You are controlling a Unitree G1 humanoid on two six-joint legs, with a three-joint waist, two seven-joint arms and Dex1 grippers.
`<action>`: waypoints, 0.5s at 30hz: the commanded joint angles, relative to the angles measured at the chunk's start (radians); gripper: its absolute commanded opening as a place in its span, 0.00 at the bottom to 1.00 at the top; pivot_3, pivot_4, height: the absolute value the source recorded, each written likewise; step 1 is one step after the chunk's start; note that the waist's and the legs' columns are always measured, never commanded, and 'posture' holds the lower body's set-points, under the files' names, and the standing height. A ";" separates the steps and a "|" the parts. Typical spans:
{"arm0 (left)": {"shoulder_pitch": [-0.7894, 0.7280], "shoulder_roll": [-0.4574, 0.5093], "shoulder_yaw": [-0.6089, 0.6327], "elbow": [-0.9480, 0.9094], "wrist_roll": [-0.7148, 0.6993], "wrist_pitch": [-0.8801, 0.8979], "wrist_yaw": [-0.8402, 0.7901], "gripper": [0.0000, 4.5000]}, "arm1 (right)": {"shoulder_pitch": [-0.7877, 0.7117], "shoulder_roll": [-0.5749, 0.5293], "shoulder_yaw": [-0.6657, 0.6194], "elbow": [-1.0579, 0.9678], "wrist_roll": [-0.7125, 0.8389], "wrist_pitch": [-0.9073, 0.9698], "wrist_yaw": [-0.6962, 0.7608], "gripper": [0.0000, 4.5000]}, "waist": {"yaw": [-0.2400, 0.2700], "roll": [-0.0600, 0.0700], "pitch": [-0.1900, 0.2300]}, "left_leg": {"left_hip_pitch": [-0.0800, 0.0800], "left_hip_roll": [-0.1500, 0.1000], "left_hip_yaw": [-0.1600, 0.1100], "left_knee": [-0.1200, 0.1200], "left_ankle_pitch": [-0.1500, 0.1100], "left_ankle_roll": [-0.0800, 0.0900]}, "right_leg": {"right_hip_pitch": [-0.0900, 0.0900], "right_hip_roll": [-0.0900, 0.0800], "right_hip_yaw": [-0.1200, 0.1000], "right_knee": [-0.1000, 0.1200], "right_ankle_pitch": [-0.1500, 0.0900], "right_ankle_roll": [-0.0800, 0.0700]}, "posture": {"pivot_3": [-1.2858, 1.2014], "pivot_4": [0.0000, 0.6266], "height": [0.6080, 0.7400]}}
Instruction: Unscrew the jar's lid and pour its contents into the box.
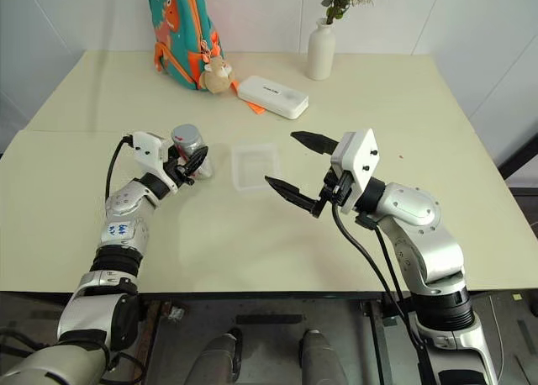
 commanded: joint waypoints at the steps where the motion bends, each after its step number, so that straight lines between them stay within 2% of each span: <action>1: 0.057 0.105 0.018 -0.274 -0.134 0.176 -0.143 0.44 | -0.075 0.025 -0.030 -0.066 0.095 0.113 -0.066 1.00 | -0.010 0.000 0.000 | 0.000 0.001 0.000 0.000 0.000 0.000 | 0.000 0.000 0.000 0.001 0.000 0.000 | 0.52 0.24 1.00; 4: 0.125 0.195 -0.022 -0.463 -0.225 0.349 -0.264 0.44 | -0.140 0.035 0.011 -0.083 0.116 0.208 -0.092 1.00 | -0.019 0.001 0.000 | 0.000 0.002 0.000 0.000 0.000 -0.001 | -0.001 0.001 0.000 0.003 -0.001 -0.001 | 0.52 0.24 1.00; 7: 0.151 0.231 -0.064 -0.577 -0.268 0.452 -0.319 0.44 | -0.196 0.062 0.041 -0.076 0.130 0.277 -0.118 1.00 | -0.018 0.001 0.000 | 0.001 0.002 0.000 0.000 0.000 -0.001 | 0.000 0.001 0.000 0.003 -0.001 -0.003 | 0.52 0.24 1.00; 11: 0.123 0.187 -0.119 -0.644 -0.278 0.511 -0.311 0.44 | -0.264 0.115 0.080 -0.039 0.133 0.357 -0.149 1.00 | -0.017 0.001 0.000 | 0.001 0.002 0.000 0.001 0.000 -0.001 | 0.000 0.001 -0.001 0.001 -0.002 -0.004 | 0.52 0.24 1.00; 15: 0.104 0.137 -0.159 -0.671 -0.267 0.531 -0.300 0.44 | -0.283 0.149 0.119 -0.021 0.100 0.360 -0.146 1.00 | -0.017 0.001 0.000 | 0.000 0.002 0.000 0.001 0.000 0.000 | 0.000 0.001 -0.001 0.001 -0.001 -0.004 | 0.52 0.24 1.00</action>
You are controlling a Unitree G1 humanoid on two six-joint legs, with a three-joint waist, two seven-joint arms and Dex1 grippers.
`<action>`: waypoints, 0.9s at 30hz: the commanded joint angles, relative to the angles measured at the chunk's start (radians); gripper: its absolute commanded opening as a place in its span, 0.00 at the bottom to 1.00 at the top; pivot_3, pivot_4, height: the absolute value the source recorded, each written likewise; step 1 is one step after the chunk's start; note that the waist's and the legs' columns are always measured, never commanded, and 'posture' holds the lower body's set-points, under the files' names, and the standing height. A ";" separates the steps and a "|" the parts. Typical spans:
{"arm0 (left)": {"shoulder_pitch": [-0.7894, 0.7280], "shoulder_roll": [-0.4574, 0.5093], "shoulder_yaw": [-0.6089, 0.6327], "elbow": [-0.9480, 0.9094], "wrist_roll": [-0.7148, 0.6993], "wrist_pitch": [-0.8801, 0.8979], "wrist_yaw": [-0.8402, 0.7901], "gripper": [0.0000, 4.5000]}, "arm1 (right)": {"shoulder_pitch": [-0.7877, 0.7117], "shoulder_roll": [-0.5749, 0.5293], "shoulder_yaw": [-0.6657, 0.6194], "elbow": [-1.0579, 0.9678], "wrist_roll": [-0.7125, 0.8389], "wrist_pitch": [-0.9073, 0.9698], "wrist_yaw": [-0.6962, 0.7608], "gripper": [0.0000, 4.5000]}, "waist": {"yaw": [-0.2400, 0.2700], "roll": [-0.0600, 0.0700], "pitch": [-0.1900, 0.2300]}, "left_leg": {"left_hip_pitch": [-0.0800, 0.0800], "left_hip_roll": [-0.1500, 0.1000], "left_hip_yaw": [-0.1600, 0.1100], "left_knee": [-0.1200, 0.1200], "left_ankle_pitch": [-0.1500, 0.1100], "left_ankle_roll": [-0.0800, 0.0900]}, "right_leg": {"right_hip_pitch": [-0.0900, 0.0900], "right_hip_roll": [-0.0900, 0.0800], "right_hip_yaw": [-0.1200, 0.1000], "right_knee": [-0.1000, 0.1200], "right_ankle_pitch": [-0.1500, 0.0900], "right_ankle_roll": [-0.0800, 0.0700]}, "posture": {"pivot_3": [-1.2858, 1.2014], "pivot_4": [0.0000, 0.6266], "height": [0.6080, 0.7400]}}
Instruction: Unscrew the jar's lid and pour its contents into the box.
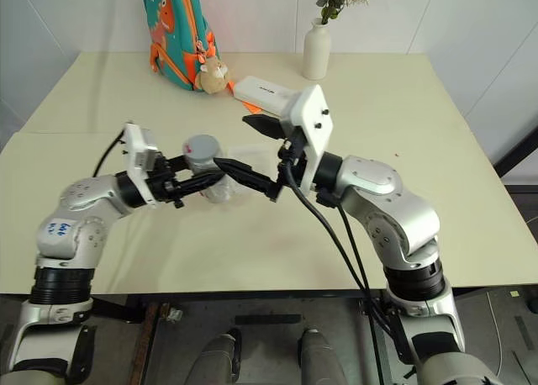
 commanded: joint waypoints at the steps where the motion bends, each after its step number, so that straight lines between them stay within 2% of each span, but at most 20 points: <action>1: -0.026 -0.022 -0.013 -0.063 -0.019 0.014 0.010 0.44 | -0.016 0.019 0.027 0.000 -0.022 -0.005 -0.006 1.00 | 0.000 0.000 0.000 | 0.000 0.000 0.000 0.000 0.000 0.000 | 0.000 0.000 0.000 0.000 0.000 0.000 | 0.52 0.24 1.00; 8: -0.022 -0.042 -0.036 -0.082 -0.014 0.014 -0.010 0.44 | -0.029 0.054 0.052 0.056 -0.082 -0.024 -0.019 1.00 | -0.004 0.000 0.000 | 0.000 0.001 0.001 -0.001 -0.001 0.000 | -0.001 0.001 0.000 0.000 -0.001 0.000 | 0.52 0.24 1.00; 20: -0.016 -0.032 -0.026 -0.088 -0.013 0.018 -0.018 0.44 | -0.025 0.074 0.010 0.076 -0.087 -0.031 -0.015 1.00 | -0.003 0.000 0.000 | -0.001 0.001 0.001 -0.001 -0.001 0.000 | -0.001 0.001 0.000 0.000 -0.001 0.000 | 0.52 0.24 1.00; 26: -0.020 -0.031 -0.024 -0.085 -0.010 0.015 -0.021 0.44 | -0.010 0.079 0.003 0.066 -0.072 -0.024 -0.001 0.57 | -0.003 0.000 0.000 | -0.001 0.001 0.001 -0.001 -0.001 0.000 | -0.001 0.001 0.000 0.000 -0.001 0.000 | 0.52 0.24 1.00; 27: -0.021 -0.031 -0.024 -0.084 -0.010 0.015 -0.021 0.44 | -0.009 0.078 0.004 0.068 -0.072 -0.025 0.000 0.57 | -0.003 0.000 0.000 | -0.001 0.001 0.001 -0.001 -0.001 0.000 | -0.001 0.001 0.000 0.000 -0.001 0.000 | 0.52 0.24 1.00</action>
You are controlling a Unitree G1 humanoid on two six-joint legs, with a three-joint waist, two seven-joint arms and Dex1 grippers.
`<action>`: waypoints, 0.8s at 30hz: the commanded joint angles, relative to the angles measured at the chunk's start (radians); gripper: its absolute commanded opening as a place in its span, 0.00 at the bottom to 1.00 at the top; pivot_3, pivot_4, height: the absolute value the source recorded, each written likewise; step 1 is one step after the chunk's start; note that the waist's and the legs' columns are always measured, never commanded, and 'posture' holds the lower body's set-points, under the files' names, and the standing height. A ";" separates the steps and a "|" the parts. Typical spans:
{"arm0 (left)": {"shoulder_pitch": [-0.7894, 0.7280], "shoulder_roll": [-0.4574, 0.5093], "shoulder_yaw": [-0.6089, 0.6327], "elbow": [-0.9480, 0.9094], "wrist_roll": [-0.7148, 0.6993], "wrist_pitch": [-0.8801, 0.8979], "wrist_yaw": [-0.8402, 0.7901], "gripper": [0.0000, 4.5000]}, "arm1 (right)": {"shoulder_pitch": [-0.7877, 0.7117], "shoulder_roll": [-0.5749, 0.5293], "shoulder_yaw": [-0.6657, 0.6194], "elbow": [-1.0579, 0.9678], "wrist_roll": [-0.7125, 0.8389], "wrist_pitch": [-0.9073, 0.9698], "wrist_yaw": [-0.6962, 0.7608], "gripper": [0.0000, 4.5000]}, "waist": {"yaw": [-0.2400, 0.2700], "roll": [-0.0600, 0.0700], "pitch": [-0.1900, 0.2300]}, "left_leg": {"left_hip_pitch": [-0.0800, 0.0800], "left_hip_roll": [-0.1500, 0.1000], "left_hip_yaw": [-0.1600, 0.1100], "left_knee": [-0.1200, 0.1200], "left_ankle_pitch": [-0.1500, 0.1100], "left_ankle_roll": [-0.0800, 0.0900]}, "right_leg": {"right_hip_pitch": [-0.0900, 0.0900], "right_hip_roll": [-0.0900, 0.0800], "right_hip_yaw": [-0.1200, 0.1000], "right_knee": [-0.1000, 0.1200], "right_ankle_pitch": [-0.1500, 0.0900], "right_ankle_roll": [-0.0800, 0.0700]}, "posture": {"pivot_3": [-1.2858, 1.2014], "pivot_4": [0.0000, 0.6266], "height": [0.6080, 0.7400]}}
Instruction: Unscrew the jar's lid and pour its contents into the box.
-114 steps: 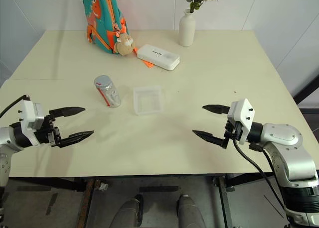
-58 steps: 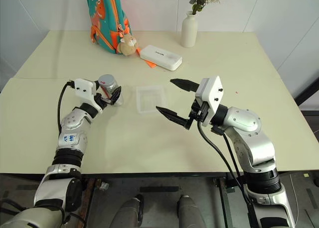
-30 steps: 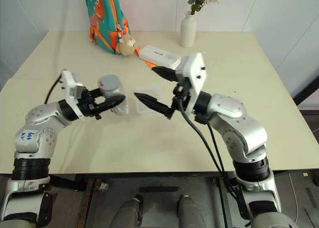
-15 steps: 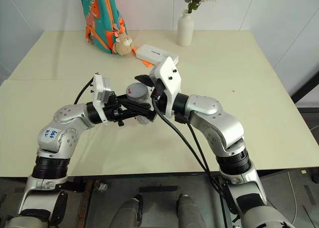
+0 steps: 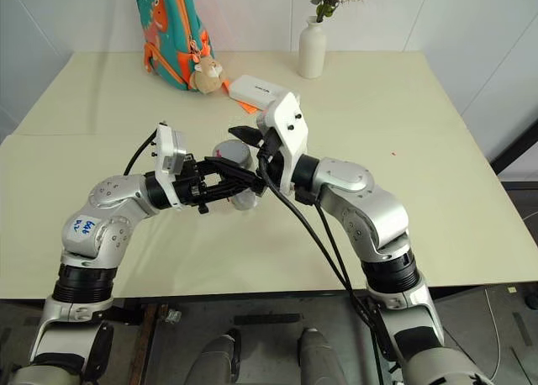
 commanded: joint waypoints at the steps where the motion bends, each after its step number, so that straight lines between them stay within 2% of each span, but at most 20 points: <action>1: -0.011 0.010 0.011 -0.031 -0.011 -0.012 -0.012 0.44 | -0.002 0.000 -0.025 -0.030 0.008 -0.018 0.005 0.57 | 0.000 0.000 0.000 | 0.000 0.000 0.000 0.000 0.000 0.000 | 0.000 0.000 0.000 0.000 0.000 0.000 | 0.52 0.24 1.00; 6: -0.026 0.015 0.013 -0.020 -0.021 -0.019 -0.040 0.44 | -0.005 -0.025 -0.030 -0.016 0.029 -0.009 0.056 0.57 | 0.000 0.000 0.000 | 0.000 0.000 0.000 0.000 0.000 0.000 | 0.000 0.000 0.000 0.000 0.000 0.000 | 0.52 0.24 1.00; 12: -0.081 0.065 0.014 0.062 -0.067 -0.042 -0.257 0.44 | -0.047 -0.166 -0.026 0.024 0.131 -0.010 0.372 0.57 | 0.000 0.000 0.000 | -0.001 0.000 0.000 0.000 0.000 0.000 | 0.000 0.000 0.000 -0.001 0.000 0.000 | 0.52 0.24 1.00; 16: -0.139 0.084 0.017 0.140 -0.105 -0.028 -0.386 0.44 | -0.110 -0.221 -0.011 0.094 0.162 -0.017 0.541 0.57 | -0.004 0.000 0.000 | 0.000 0.000 0.001 0.000 -0.001 0.000 | 0.000 0.000 0.000 -0.001 0.000 0.000 | 0.52 0.24 1.00; 24: -0.160 0.082 0.025 0.173 -0.094 -0.043 -0.412 0.44 | -0.162 -0.211 -0.016 0.173 0.146 -0.045 0.584 0.57 | -0.002 0.000 0.000 | -0.001 0.001 0.001 0.000 -0.003 0.000 | 0.000 0.001 0.000 -0.001 -0.001 0.000 | 0.52 0.24 1.00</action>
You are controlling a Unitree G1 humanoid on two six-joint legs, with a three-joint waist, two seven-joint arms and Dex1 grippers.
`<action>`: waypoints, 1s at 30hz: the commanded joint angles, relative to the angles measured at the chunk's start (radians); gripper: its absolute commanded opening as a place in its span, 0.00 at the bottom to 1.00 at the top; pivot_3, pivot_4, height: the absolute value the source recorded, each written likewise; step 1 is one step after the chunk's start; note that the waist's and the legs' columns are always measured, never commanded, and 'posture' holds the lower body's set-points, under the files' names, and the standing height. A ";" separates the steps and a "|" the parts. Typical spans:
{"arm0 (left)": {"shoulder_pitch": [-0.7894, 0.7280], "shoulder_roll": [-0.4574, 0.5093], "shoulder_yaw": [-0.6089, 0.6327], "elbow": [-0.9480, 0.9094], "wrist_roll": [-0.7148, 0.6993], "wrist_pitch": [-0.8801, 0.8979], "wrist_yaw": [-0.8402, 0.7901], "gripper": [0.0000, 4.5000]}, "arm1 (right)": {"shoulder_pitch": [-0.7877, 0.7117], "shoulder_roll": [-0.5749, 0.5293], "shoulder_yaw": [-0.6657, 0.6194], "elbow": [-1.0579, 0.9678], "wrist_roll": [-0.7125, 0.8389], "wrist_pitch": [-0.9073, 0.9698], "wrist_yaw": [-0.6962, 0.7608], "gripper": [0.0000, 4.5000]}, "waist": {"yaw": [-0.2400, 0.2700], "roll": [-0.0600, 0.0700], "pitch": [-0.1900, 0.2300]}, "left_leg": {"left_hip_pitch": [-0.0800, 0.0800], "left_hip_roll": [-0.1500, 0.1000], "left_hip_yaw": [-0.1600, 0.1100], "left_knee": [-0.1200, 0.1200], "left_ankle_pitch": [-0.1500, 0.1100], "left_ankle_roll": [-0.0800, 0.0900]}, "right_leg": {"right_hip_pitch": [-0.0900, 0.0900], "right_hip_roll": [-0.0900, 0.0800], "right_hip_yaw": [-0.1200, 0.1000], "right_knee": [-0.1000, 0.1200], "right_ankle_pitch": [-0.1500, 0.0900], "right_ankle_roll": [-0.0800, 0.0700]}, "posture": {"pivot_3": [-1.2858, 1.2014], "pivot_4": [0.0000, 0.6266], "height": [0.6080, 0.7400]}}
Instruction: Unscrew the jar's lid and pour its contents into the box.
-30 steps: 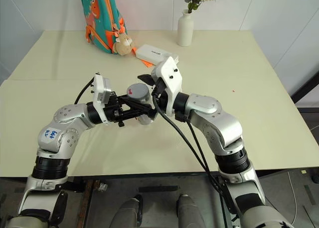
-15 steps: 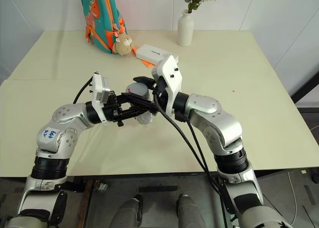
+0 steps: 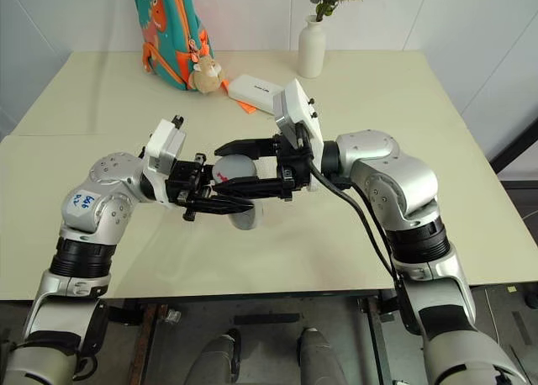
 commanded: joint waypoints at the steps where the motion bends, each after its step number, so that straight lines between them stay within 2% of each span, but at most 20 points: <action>1: -0.001 0.031 0.095 0.020 -0.031 -0.019 0.017 0.44 | 0.004 -0.026 -0.030 -0.007 0.006 -0.014 0.044 0.57 | 0.001 0.000 0.000 | 0.000 0.000 0.000 0.000 0.000 0.000 | 0.000 0.000 0.000 0.000 0.000 0.000 | 0.52 0.24 1.00; 5: 0.015 0.037 0.098 0.004 -0.034 -0.018 0.024 0.44 | 0.008 -0.015 -0.039 -0.006 0.002 -0.036 0.030 0.57 | 0.001 0.000 0.000 | 0.000 0.000 0.000 0.000 -0.001 0.000 | 0.000 0.000 0.000 0.000 -0.001 0.000 | 0.52 0.24 1.00; 10: 0.009 0.052 0.105 0.009 -0.032 -0.021 0.023 0.44 | -0.003 -0.013 -0.047 -0.002 0.008 -0.027 0.028 0.95 | 0.000 0.000 0.000 | 0.000 0.001 0.000 0.001 -0.001 0.000 | -0.001 0.001 0.000 0.001 -0.001 0.000 | 0.52 0.24 1.00; 11: 0.007 0.057 0.109 0.013 -0.031 -0.018 0.019 0.44 | -0.013 -0.016 -0.051 0.009 -0.005 -0.043 0.030 0.99 | 0.000 0.000 0.000 | 0.000 0.001 0.000 0.001 -0.001 0.000 | -0.001 0.001 0.000 0.001 -0.001 0.000 | 0.52 0.24 1.00; 17: 0.019 0.075 0.122 0.023 -0.014 -0.024 0.020 0.44 | -0.051 -0.018 -0.076 0.055 -0.066 -0.117 0.000 0.99 | 0.003 0.000 0.000 | 0.000 0.001 0.000 0.001 -0.001 0.000 | -0.001 0.001 0.000 0.001 -0.001 0.000 | 0.52 0.24 1.00; 21: 0.031 0.069 0.117 0.018 -0.005 -0.035 0.031 0.44 | -0.051 0.007 -0.061 0.022 -0.070 -0.097 -0.032 0.99 | 0.000 0.000 0.000 | 0.000 0.001 0.000 0.001 -0.001 -0.001 | -0.001 0.001 0.000 0.001 -0.001 -0.001 | 0.52 0.24 1.00; 30: 0.027 0.057 0.102 0.021 0.000 -0.042 0.046 0.44 | -0.056 0.127 0.007 -0.034 -0.125 -0.056 -0.177 0.99 | 0.001 0.001 0.000 | 0.000 0.004 0.000 0.002 -0.001 -0.001 | -0.002 0.003 0.000 0.005 -0.002 -0.002 | 0.52 0.24 1.00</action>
